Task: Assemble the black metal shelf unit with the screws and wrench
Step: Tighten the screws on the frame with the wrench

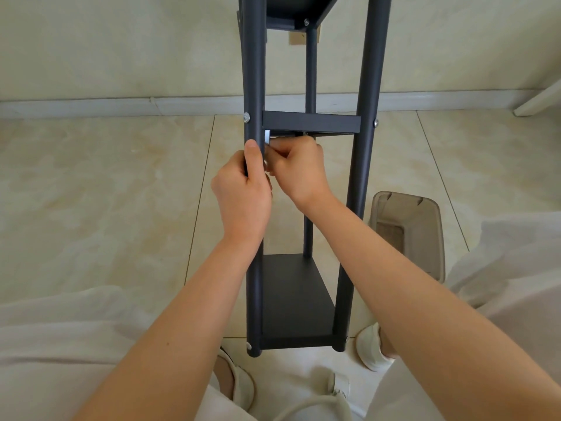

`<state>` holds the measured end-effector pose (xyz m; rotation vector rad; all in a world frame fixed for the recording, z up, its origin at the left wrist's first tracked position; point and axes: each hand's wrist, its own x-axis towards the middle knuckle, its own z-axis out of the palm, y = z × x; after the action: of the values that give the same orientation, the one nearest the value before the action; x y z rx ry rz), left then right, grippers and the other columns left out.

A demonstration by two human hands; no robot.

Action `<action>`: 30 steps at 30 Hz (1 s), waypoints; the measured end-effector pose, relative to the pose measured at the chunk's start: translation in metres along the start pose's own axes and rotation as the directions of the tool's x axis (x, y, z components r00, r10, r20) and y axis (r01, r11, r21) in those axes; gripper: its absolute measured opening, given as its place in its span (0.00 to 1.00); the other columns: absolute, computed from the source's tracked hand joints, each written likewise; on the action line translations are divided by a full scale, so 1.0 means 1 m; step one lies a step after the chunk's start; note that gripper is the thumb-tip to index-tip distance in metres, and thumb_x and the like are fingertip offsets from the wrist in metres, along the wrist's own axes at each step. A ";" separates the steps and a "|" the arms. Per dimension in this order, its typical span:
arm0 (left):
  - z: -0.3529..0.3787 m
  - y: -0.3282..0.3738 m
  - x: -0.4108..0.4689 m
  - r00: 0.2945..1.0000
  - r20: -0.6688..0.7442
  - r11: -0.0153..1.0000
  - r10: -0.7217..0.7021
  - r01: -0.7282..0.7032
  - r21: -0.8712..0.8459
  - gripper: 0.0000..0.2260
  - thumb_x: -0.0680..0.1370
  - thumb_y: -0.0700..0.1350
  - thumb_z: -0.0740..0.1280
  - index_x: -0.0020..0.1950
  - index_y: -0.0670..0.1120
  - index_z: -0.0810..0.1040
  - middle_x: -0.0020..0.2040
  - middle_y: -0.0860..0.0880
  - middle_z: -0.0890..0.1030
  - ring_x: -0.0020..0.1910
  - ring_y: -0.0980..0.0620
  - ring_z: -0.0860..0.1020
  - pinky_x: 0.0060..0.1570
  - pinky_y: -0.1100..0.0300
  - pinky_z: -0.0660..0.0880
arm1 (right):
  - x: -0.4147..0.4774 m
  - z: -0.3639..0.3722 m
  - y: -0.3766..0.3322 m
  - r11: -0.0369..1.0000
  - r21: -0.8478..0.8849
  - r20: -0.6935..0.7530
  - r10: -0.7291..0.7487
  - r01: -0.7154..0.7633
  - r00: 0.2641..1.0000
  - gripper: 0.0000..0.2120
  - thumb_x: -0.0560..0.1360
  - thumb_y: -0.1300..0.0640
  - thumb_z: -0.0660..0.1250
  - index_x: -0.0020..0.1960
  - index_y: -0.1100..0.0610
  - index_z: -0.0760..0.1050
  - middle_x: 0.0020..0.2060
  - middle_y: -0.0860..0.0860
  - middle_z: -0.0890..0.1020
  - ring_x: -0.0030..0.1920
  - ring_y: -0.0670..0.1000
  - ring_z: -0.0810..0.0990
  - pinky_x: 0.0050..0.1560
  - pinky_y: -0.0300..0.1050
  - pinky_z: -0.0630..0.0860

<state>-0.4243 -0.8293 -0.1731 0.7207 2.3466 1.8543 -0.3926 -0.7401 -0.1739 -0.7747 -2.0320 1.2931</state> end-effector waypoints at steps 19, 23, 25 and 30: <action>0.000 -0.005 0.004 1.000 0.002 0.999 -0.027 0.027 -0.039 0.28 0.78 0.62 0.53 0.31 0.42 0.70 0.26 0.42 0.74 0.27 0.38 0.74 0.32 0.41 0.74 | -0.002 0.016 0.012 0.993 -0.088 -0.082 -0.080 0.073 0.993 0.18 0.79 0.64 0.64 0.31 0.62 0.71 0.26 0.54 0.75 0.27 0.45 0.69 0.32 0.32 0.67; -0.002 -0.003 0.004 1.000 -0.002 0.999 -0.027 0.027 -0.023 0.26 0.78 0.63 0.52 0.30 0.45 0.69 0.26 0.44 0.74 0.27 0.41 0.75 0.32 0.42 0.75 | -0.024 -0.001 0.014 0.974 -0.224 0.079 0.031 -0.012 0.996 0.21 0.81 0.61 0.62 0.29 0.62 0.70 0.23 0.53 0.71 0.25 0.49 0.67 0.33 0.42 0.70; -0.003 -0.001 0.003 0.999 -0.002 0.999 -0.036 0.036 -0.026 0.25 0.78 0.63 0.52 0.29 0.48 0.67 0.25 0.46 0.73 0.26 0.43 0.74 0.31 0.43 0.76 | -0.034 -0.014 0.010 0.949 -0.316 0.139 0.064 -0.017 0.988 0.20 0.81 0.61 0.62 0.29 0.61 0.70 0.23 0.51 0.71 0.24 0.47 0.68 0.31 0.38 0.69; -0.004 0.001 0.002 1.000 0.008 0.999 -0.015 0.015 -0.034 0.24 0.78 0.64 0.53 0.30 0.47 0.67 0.26 0.45 0.73 0.28 0.41 0.75 0.31 0.43 0.75 | -0.035 -0.049 -0.032 0.888 -0.450 0.279 0.041 0.092 0.959 0.17 0.81 0.56 0.62 0.38 0.63 0.80 0.28 0.54 0.78 0.29 0.49 0.76 0.30 0.34 0.69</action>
<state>-0.4275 -0.8322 -0.1707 0.7037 2.3034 1.8771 -0.3383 -0.7493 -0.1338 -0.7970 -2.6258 0.9512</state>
